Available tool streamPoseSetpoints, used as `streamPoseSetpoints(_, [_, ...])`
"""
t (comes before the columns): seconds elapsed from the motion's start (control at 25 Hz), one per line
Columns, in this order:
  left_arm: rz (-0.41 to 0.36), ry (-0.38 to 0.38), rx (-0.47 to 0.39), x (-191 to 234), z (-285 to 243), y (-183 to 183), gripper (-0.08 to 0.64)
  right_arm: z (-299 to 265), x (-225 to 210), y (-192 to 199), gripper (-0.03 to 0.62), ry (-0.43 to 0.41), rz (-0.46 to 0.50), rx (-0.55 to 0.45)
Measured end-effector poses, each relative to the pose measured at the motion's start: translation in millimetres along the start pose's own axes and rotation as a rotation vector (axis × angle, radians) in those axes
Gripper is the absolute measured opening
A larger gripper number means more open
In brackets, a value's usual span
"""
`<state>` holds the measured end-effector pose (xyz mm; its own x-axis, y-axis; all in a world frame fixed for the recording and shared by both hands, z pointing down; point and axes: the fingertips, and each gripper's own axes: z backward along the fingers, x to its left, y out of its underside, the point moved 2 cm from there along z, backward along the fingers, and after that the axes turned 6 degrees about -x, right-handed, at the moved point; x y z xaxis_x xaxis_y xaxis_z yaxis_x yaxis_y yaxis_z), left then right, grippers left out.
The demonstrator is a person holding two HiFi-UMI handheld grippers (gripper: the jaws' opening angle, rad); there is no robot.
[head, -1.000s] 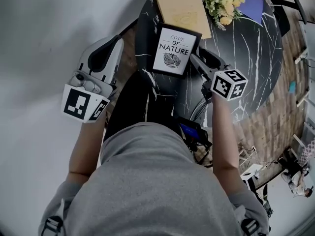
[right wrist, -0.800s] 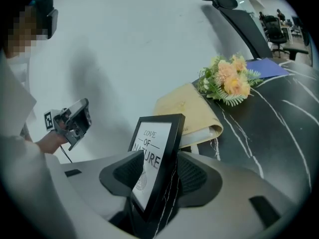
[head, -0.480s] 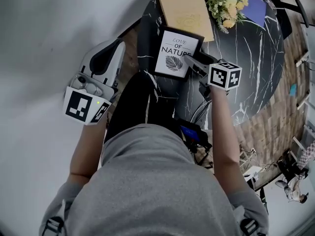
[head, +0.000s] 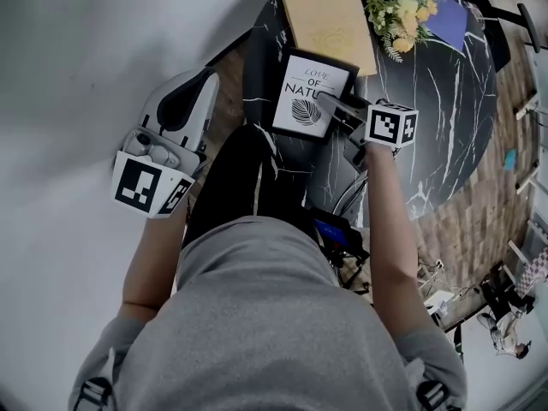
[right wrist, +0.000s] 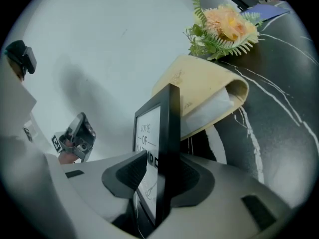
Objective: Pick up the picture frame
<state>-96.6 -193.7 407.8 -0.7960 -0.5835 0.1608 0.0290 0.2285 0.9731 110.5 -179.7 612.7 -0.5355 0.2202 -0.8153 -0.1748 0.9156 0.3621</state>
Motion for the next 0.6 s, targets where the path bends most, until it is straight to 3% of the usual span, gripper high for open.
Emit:
streamPoseSetpoints(0.24, [0.001,0.004,-0.006,1,1,0,0.006,2,4,2,0.110,-0.062,-0.048,-0.024])
streamPoseSetpoints(0.44, [-0.002,0.011,-0.014,0,1,-4,0.006,2,26,-4,0.034,-0.179,-0.134,-0.087])
streamPoseSetpoints(0.6, [-0.007,0.015,-0.020,-1,2,-8,0.006,4,30,-7,0.031,-0.192,-0.089,-0.075])
